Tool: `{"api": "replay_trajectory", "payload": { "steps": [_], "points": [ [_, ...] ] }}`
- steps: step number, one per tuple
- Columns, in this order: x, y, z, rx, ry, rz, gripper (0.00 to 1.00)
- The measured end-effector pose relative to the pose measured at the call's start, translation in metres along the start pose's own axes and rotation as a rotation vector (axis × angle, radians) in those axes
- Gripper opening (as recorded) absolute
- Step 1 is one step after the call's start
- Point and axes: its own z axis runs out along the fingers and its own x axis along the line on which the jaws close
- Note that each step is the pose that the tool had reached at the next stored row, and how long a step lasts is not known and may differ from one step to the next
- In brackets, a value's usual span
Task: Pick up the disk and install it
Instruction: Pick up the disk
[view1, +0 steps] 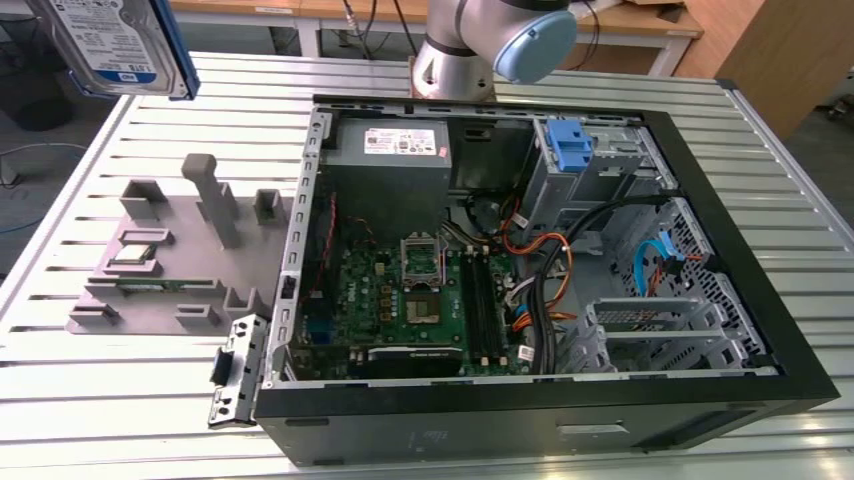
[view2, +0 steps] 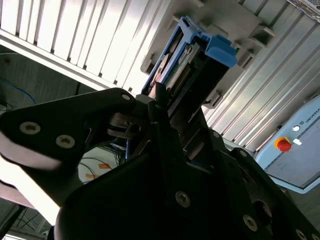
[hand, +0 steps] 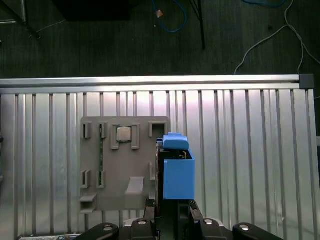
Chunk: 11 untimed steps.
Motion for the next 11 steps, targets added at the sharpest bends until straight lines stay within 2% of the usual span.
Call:
{"api": "replay_trajectory", "payload": {
  "steps": [3,11],
  "points": [
    [0.0000,0.0000,-0.0001,0.0000,0.0000,0.000,0.35],
    [-0.0004,-0.0089,-0.0004,0.0000,0.0000,0.000,0.35]
  ]
}}
